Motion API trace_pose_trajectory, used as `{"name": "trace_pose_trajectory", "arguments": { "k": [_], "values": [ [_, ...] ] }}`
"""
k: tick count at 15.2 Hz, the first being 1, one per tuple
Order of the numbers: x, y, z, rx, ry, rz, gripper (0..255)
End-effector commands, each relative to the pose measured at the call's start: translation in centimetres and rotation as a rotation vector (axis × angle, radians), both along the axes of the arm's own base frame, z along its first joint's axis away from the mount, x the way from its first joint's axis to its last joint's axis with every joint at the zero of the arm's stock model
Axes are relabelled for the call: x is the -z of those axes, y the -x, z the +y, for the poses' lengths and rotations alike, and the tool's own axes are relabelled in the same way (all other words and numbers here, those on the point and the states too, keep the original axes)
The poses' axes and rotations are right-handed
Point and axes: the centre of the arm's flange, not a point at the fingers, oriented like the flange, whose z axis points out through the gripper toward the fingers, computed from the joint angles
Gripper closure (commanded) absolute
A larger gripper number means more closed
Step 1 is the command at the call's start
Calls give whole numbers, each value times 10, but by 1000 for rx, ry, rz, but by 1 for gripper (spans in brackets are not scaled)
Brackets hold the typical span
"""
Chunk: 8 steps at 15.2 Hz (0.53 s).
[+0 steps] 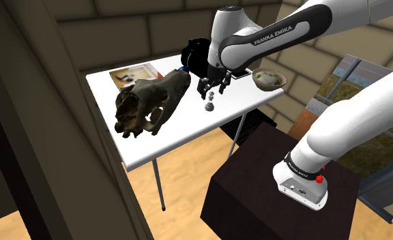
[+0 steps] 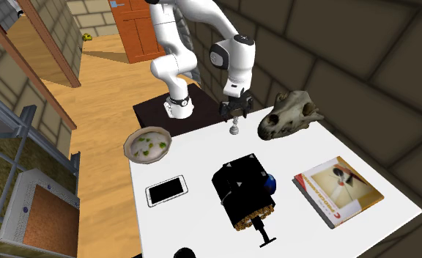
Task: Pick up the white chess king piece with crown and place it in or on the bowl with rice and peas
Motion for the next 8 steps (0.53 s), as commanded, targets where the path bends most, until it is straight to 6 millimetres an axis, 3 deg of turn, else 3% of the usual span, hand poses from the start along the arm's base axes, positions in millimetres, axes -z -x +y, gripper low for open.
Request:
{"name": "trace_pose_trajectory", "arguments": {
  "k": [1,3,4,8],
  "values": [
    [0,0,0,0,0,0,0],
    [0,0,0,0,0,0,0],
    [0,0,0,0,0,0,255],
    [0,0,0,0,0,0,255]
  ]
}}
